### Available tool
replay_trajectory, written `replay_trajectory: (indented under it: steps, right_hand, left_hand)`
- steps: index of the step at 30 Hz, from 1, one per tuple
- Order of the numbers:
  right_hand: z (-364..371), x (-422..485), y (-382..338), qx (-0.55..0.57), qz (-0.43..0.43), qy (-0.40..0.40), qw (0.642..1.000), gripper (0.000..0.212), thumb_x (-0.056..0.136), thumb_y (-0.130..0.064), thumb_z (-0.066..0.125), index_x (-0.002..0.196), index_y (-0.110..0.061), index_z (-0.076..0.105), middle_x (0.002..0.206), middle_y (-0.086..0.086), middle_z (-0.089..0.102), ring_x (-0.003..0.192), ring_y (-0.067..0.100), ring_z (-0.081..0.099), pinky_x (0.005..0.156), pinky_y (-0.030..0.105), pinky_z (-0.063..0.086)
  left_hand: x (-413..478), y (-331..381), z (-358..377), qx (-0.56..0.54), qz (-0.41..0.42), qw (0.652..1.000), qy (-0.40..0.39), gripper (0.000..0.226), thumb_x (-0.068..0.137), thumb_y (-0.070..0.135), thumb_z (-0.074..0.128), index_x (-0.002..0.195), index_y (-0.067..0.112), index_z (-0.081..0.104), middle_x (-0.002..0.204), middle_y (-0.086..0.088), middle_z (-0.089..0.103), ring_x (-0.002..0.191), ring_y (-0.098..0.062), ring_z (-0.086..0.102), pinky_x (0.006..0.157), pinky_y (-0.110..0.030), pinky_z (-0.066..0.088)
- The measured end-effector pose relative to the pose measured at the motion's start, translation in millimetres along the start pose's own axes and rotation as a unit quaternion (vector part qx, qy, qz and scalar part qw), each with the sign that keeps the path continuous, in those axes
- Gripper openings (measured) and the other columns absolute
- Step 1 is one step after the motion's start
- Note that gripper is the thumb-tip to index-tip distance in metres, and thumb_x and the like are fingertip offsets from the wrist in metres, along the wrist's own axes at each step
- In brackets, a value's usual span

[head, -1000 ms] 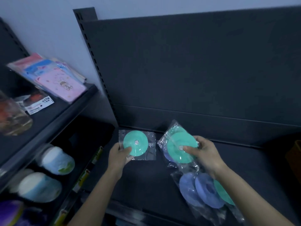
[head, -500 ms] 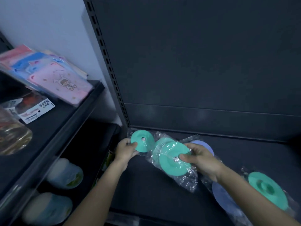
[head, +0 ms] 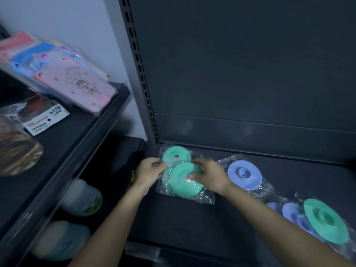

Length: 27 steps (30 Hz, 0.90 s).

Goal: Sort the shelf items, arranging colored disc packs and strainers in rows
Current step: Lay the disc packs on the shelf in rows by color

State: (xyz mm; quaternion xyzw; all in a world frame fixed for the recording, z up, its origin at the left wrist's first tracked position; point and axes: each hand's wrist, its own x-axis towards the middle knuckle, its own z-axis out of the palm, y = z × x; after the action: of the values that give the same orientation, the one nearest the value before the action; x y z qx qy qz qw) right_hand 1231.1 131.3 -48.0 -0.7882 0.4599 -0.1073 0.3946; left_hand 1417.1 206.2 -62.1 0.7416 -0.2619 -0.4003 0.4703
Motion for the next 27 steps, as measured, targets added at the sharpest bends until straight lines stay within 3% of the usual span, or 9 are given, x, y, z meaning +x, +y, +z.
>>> replay_trajectory:
  steps: [4, 8, 12, 15, 18, 21, 24, 27]
  right_hand:
    - [8, -13, 4, -0.09, -0.029, 0.014, 0.995, 0.067, 0.077, -0.049, 0.069, 0.136, -0.027, 0.045, 0.129, 0.006, 0.045, 0.121, 0.028, 0.038, 0.104, 0.034, 0.034]
    - [19, -32, 15, -0.206, -0.069, -0.015, 0.976, 0.085, 0.074, -0.062, 0.062, 0.145, -0.032, 0.027, 0.15, 0.002, 0.025, 0.138, 0.024, 0.013, 0.116, 0.043, 0.014]
    - [27, -39, 22, -0.275, -0.101, -0.02, 0.956, 0.085, 0.078, -0.063, 0.056, 0.147, -0.035, 0.018, 0.156, -0.001, 0.013, 0.145, 0.022, -0.005, 0.116, 0.048, -0.005]
    - [31, -41, 24, -0.28, -0.125, -0.02, 0.952, 0.084, 0.078, -0.062, 0.056, 0.148, -0.033, 0.017, 0.156, -0.001, 0.014, 0.145, 0.02, -0.007, 0.115, 0.046, -0.01]
    - [35, -42, 22, -0.281, -0.16, -0.014, 0.946, 0.083, 0.078, -0.061, 0.056, 0.147, -0.03, 0.022, 0.155, 0.002, 0.015, 0.145, 0.02, -0.006, 0.115, 0.045, -0.011]
    - [38, -39, 17, -0.278, -0.181, -0.013, 0.943, 0.078, 0.082, -0.06, 0.053, 0.147, -0.027, 0.025, 0.156, 0.006, 0.015, 0.146, 0.021, -0.004, 0.117, 0.044, -0.01]
    - [44, -38, 12, -0.269, -0.187, -0.007, 0.945, 0.072, 0.088, -0.055, 0.049, 0.148, -0.024, 0.024, 0.157, 0.009, 0.014, 0.146, 0.02, 0.002, 0.115, 0.037, -0.013]
    - [50, -41, 7, -0.264, -0.196, 0.006, 0.944, 0.072, 0.088, -0.052, 0.053, 0.147, -0.019, 0.029, 0.154, 0.012, 0.021, 0.145, 0.022, 0.012, 0.113, 0.034, -0.013]
  left_hand:
    - [2, -6, -4, 0.019, -0.006, 1.0, 0.005, 0.035, 0.081, -0.003, 0.068, 0.114, 0.001, 0.06, 0.085, -0.009, 0.061, 0.08, -0.024, 0.064, 0.077, -0.039, 0.058]
    - [6, -11, -6, 0.003, -0.011, 1.0, 0.007, 0.04, 0.082, -0.006, 0.066, 0.12, 0.0, 0.056, 0.089, -0.009, 0.061, 0.078, -0.019, 0.064, 0.066, -0.027, 0.055]
    - [4, -13, -8, -0.017, -0.011, 1.0, -0.004, 0.029, 0.085, -0.006, 0.061, 0.111, 0.006, 0.059, 0.093, -0.009, 0.065, 0.077, -0.014, 0.066, 0.056, -0.017, 0.052]
    - [2, -12, -11, 0.021, -0.003, 1.0, -0.007, 0.024, 0.084, -0.004, 0.06, 0.102, 0.012, 0.062, 0.09, -0.007, 0.067, 0.075, -0.013, 0.067, 0.055, -0.017, 0.052]
    - [3, -9, -13, 0.104, 0.028, 0.994, 0.017, 0.019, 0.082, 0.002, 0.064, 0.098, 0.011, 0.068, 0.083, -0.003, 0.069, 0.074, -0.017, 0.066, 0.068, -0.031, 0.057]
    - [3, -7, -14, 0.181, 0.062, 0.981, 0.037, 0.016, 0.083, 0.008, 0.066, 0.097, 0.011, 0.072, 0.084, -0.004, 0.072, 0.073, -0.018, 0.067, 0.072, -0.03, 0.054]
    - [3, -9, -14, 0.201, 0.061, 0.976, 0.056, 0.018, 0.083, 0.008, 0.063, 0.099, 0.011, 0.072, 0.088, -0.005, 0.073, 0.074, -0.017, 0.067, 0.069, -0.024, 0.051]
    - [4, -10, -14, 0.179, 0.046, 0.98, 0.068, 0.017, 0.082, 0.007, 0.065, 0.098, 0.009, 0.07, 0.088, -0.008, 0.072, 0.076, -0.021, 0.067, 0.073, -0.029, 0.053]
